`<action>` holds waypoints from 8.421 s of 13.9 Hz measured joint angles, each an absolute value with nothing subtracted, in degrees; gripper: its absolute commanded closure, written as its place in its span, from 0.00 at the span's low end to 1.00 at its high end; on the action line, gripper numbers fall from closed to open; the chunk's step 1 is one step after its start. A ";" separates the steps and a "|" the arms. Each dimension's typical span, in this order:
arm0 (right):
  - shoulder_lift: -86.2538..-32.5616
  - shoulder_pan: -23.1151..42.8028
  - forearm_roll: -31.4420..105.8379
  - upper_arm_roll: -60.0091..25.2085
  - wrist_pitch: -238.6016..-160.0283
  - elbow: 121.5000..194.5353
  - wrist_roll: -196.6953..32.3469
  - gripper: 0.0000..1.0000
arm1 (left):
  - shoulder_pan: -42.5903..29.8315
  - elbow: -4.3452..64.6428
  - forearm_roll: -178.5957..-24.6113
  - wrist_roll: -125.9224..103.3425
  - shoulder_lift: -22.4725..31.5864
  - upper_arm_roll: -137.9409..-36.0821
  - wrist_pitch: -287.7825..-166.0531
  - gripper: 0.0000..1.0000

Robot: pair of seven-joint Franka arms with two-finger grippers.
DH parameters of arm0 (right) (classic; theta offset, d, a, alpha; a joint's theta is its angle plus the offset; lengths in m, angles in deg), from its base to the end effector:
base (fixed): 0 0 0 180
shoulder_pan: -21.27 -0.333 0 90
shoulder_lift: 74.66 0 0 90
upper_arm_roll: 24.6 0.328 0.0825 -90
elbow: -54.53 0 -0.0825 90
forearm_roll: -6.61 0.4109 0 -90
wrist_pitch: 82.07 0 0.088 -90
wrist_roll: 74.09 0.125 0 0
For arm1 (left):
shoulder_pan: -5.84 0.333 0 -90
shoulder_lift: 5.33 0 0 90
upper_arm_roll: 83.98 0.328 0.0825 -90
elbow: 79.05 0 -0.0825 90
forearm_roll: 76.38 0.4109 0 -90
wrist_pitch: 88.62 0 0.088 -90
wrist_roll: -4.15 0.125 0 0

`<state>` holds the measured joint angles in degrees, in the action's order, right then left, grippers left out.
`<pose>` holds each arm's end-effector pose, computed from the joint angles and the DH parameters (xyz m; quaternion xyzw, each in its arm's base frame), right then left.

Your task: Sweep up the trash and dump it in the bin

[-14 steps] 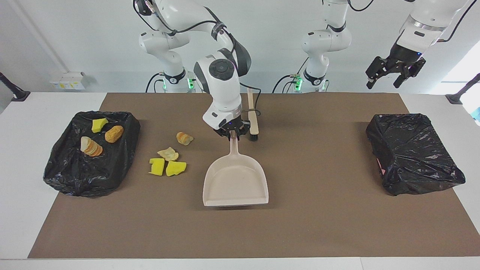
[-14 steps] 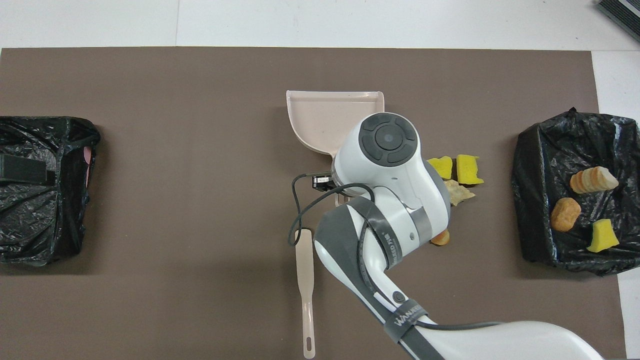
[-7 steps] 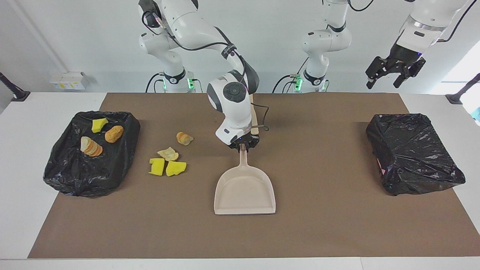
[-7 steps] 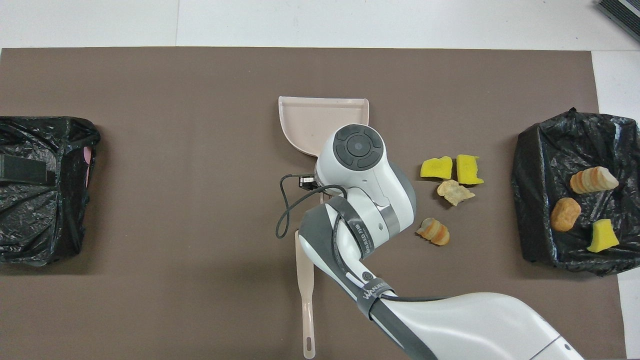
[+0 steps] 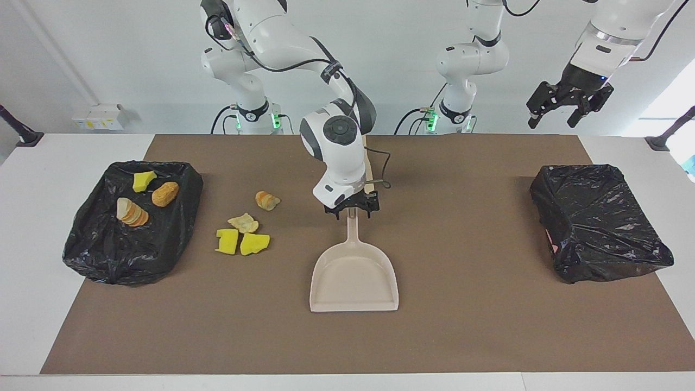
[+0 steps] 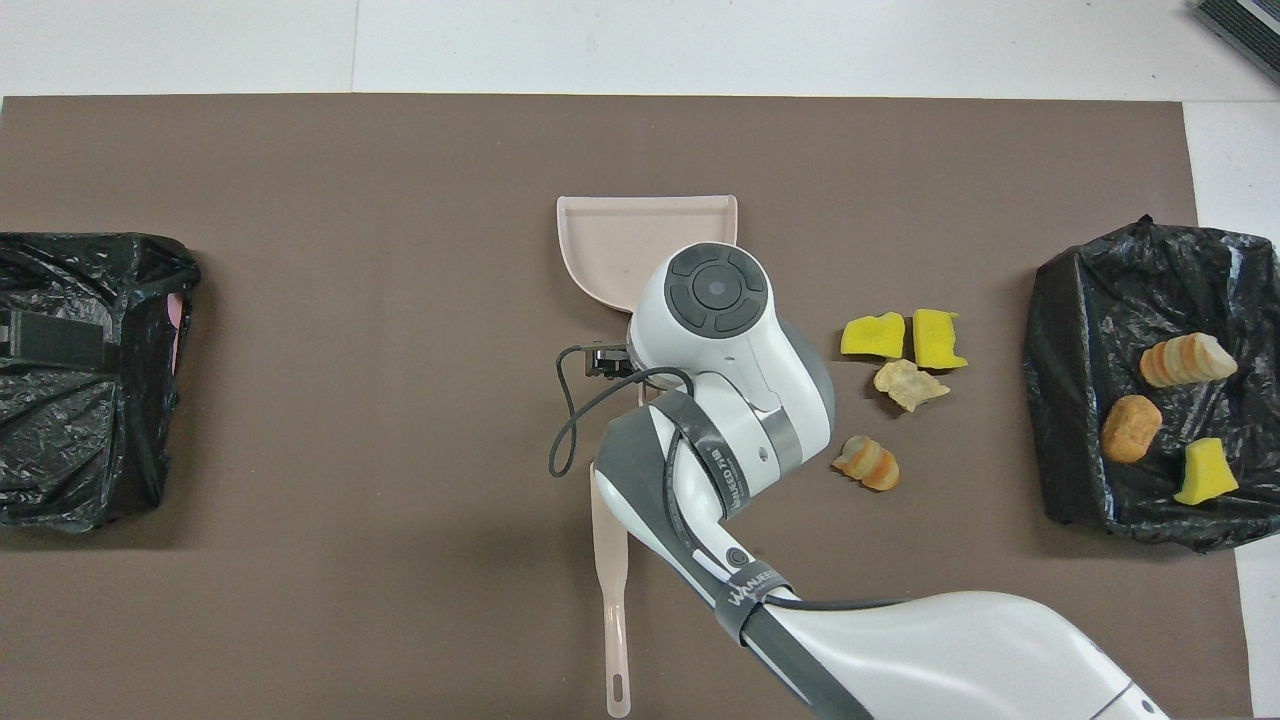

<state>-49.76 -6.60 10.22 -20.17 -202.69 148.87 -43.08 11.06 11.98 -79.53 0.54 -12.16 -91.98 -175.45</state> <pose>0.5949 0.3743 0.3452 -0.9989 0.0082 0.0122 0.0436 0.5362 -0.0382 0.6707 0.9996 0.0054 0.0213 0.0203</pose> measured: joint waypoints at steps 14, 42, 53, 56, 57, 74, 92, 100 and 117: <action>-73.95 -9.36 10.74 -19.96 -200.54 170.04 -40.09 0.00 | 1.98 11.97 -79.55 -6.70 -1.22 -93.29 -190.47 0.00; -72.73 -27.13 12.20 -19.88 -210.90 185.01 -25.86 0.85 | -23.95 9.81 -78.54 -24.94 24.21 -93.49 -214.36 0.17; -74.75 -24.95 13.44 -20.25 -201.70 184.25 -25.87 1.00 | -24.51 9.83 -78.42 -24.72 24.15 -92.96 -209.20 1.00; -77.73 -20.64 13.45 -20.44 -195.47 184.23 -27.35 1.00 | -21.57 9.37 -77.79 -16.15 22.97 -91.85 -205.95 1.00; -78.73 -19.10 13.45 -20.48 -193.68 184.23 -28.30 1.00 | -19.89 9.07 -77.79 -12.43 22.05 -91.72 -204.35 1.00; -86.37 23.11 8.07 -21.77 -188.84 183.80 -76.67 1.00 | -3.34 23.45 -77.32 67.34 2.76 -92.32 -184.33 1.00; -74.42 19.15 5.28 -20.61 -200.07 183.69 -73.22 1.00 | -14.10 48.44 -73.22 45.39 -7.59 -92.76 -204.00 1.00; -72.86 6.29 12.07 -20.06 -199.92 181.04 -68.71 1.00 | -14.10 48.47 -73.22 45.07 -7.59 -92.77 -204.00 1.00; -76.46 -6.18 30.22 -20.77 -191.47 176.02 -62.45 1.00 | -14.09 48.48 -73.22 44.78 -7.59 -92.71 -204.11 1.00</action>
<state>-76.46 -6.18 30.22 -20.77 -191.47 176.02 -62.45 -14.09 48.48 -73.22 44.78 -7.59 -92.71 -204.11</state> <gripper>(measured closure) 0.744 0.692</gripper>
